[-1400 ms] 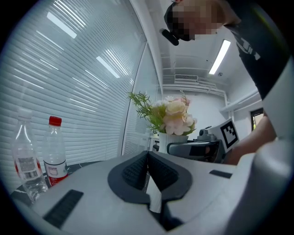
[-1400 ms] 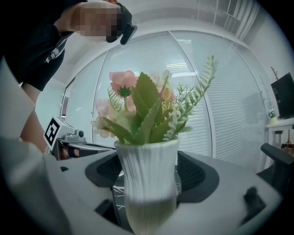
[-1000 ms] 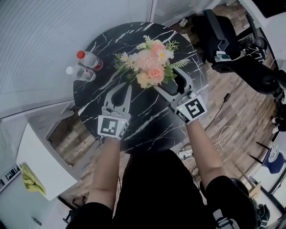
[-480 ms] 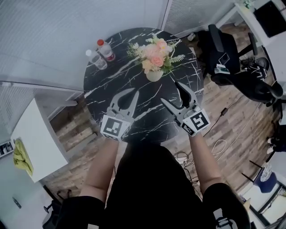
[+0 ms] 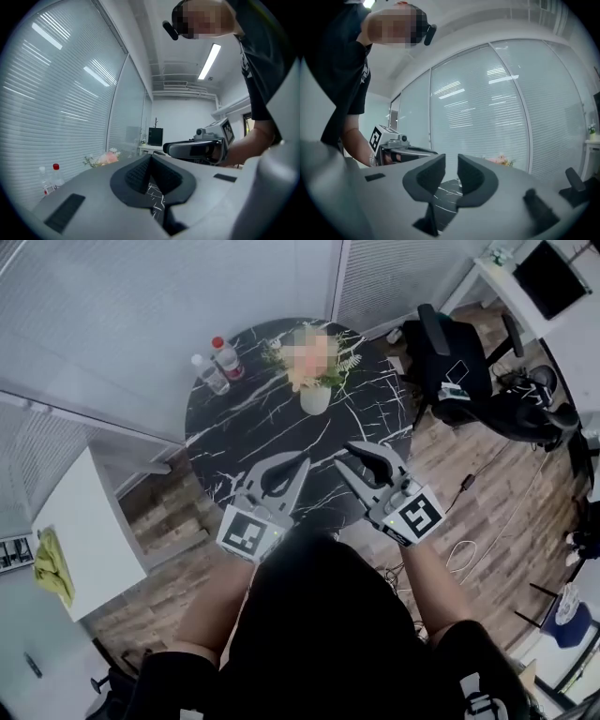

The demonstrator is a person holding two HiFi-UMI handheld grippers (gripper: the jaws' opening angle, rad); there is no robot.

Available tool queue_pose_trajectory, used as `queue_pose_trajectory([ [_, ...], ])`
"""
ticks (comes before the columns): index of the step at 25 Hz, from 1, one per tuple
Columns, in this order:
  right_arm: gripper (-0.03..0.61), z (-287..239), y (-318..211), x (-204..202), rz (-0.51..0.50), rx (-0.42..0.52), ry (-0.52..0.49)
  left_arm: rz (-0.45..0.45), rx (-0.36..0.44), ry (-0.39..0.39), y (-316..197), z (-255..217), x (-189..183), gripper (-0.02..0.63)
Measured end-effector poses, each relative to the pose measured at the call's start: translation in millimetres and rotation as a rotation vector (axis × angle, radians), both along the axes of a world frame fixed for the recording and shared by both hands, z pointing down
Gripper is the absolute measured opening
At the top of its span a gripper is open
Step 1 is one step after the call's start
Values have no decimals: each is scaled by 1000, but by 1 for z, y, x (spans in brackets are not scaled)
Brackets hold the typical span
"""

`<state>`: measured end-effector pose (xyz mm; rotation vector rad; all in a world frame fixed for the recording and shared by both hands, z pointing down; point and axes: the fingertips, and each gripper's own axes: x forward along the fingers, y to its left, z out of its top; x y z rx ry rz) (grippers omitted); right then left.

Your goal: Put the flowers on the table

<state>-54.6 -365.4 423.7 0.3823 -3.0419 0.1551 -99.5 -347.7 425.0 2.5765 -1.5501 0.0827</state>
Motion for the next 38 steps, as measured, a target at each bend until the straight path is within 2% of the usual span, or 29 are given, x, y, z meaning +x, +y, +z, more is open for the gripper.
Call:
queue_pose_trajectory([
  [1, 56, -10, 5, 2, 2, 10, -12, 7, 9, 0, 3, -8, 5, 12],
  [4, 20, -32, 18, 6, -5, 26, -40, 14, 19, 8, 11, -24, 18, 12],
  [15, 18, -53, 37, 20, -25, 33, -43, 23, 54, 7, 28, -54, 41, 12],
  [31, 18, -57, 37, 28, -8, 30, -55, 0, 66, -19, 32, -58, 48, 12],
  [38, 18, -55, 38, 26, -34, 27, -56, -3, 67, -18, 28, -58, 48, 12],
])
